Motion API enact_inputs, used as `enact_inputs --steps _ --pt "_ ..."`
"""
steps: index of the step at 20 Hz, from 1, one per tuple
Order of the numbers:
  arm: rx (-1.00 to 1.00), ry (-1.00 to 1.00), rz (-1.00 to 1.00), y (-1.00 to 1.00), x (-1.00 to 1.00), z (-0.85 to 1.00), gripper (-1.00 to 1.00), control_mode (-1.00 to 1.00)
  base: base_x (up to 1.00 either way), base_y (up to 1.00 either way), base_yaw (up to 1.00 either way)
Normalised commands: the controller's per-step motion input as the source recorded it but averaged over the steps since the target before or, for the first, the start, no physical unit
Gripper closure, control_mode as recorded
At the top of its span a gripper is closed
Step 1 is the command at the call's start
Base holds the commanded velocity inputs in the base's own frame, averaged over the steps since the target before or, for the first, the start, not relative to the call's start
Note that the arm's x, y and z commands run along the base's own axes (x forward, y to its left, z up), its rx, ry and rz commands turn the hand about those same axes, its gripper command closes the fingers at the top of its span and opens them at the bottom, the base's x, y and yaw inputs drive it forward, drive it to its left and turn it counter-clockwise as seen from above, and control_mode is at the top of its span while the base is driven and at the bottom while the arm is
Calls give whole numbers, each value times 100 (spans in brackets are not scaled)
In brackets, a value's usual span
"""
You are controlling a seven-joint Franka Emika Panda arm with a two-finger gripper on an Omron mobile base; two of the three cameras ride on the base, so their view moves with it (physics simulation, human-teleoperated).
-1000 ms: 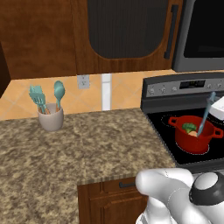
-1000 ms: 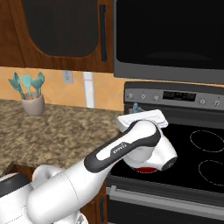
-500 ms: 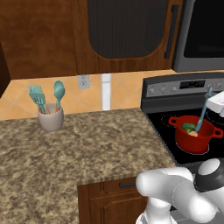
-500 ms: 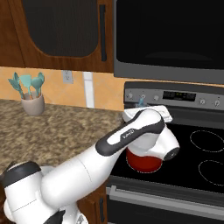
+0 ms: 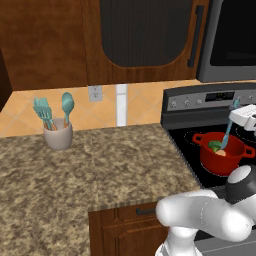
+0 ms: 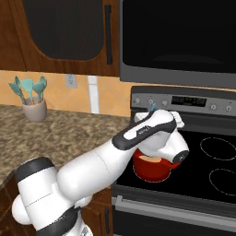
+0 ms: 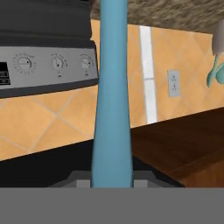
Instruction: Put the squash and broccoli in the pot. Retrieve the spatula and lightly stir the vegetables in the pot.
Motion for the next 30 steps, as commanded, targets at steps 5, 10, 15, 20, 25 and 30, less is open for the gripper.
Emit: enact_inputs --steps 5,10,15,20,25,30 --pt "0 0 -6 -6 39 -40 100 -100 0 0 0" --pt "0 0 -6 -14 37 -33 100 -100 0 0 0" --pt "-1 0 -4 -21 20 -38 100 -100 0 0 0" --pt "0 0 -2 -30 11 -22 100 -100 0 0 0" --pt "0 -6 -1 -15 2 -19 100 -100 0 0 0" --pt "-5 -10 -4 -6 4 24 100 -100 0 0 0"
